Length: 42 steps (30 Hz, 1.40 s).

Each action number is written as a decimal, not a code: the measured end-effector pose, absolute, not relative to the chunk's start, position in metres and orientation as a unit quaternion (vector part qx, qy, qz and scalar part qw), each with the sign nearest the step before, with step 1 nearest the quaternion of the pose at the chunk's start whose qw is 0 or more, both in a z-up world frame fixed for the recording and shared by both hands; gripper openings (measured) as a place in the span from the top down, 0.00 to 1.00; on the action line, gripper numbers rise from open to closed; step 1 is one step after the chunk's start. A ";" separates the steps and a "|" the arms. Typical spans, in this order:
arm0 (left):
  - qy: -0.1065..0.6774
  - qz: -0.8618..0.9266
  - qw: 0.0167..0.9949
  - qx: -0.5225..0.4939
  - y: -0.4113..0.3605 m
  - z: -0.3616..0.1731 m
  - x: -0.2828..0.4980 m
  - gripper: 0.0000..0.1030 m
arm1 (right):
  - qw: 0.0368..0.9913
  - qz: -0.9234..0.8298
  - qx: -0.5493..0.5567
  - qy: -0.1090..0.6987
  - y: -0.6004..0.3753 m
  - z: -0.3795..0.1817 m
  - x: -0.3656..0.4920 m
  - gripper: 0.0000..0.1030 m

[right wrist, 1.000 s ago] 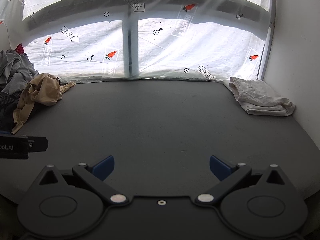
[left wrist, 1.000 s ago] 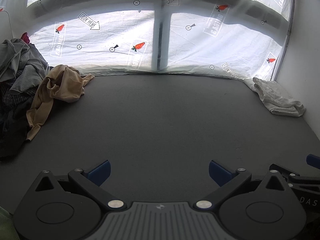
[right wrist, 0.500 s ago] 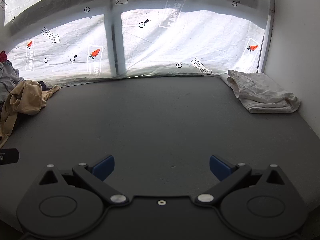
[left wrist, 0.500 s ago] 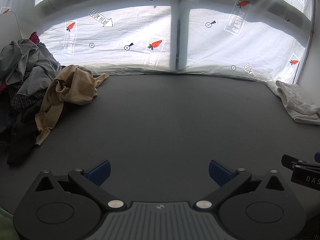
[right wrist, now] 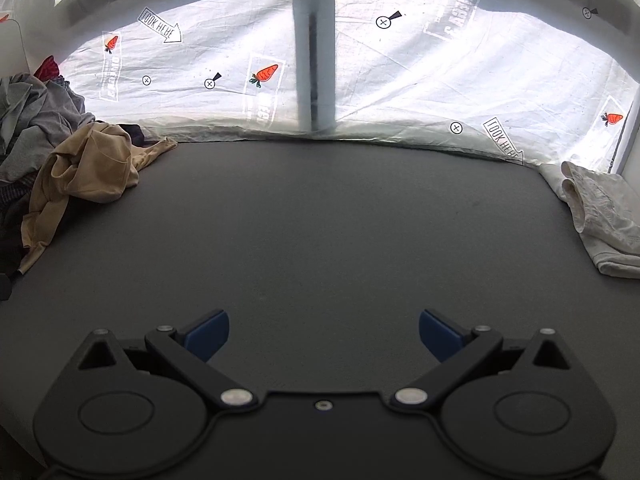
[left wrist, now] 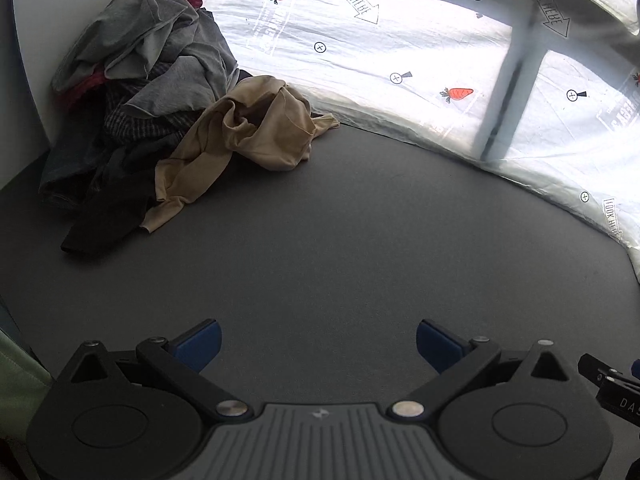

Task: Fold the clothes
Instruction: 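Move both tools toward the beige shirt on the clothes pile, then close the right tool on the beige shirt and lift it off the pile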

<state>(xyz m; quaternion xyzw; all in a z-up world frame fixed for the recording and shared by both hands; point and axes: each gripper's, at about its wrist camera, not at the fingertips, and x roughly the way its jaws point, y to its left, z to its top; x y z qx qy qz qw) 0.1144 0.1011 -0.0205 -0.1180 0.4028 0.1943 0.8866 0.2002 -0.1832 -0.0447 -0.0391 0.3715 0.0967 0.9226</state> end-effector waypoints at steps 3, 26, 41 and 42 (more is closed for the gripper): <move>0.394 0.202 0.888 -0.125 0.137 -0.020 0.127 0.08 | 0.924 0.101 -0.053 0.365 -0.154 -0.043 0.218 0.00; 0.376 0.204 0.886 -0.178 0.373 -0.063 0.282 0.31 | 0.896 0.349 0.002 0.275 0.178 0.001 0.427 0.52; 0.410 0.230 0.859 -0.204 0.401 -0.095 0.290 0.31 | 0.877 0.355 -0.029 0.321 0.291 -0.064 0.503 0.47; 0.410 0.230 0.859 -0.203 0.398 -0.094 0.289 0.31 | 0.877 0.354 -0.035 0.322 0.294 -0.066 0.506 0.47</move>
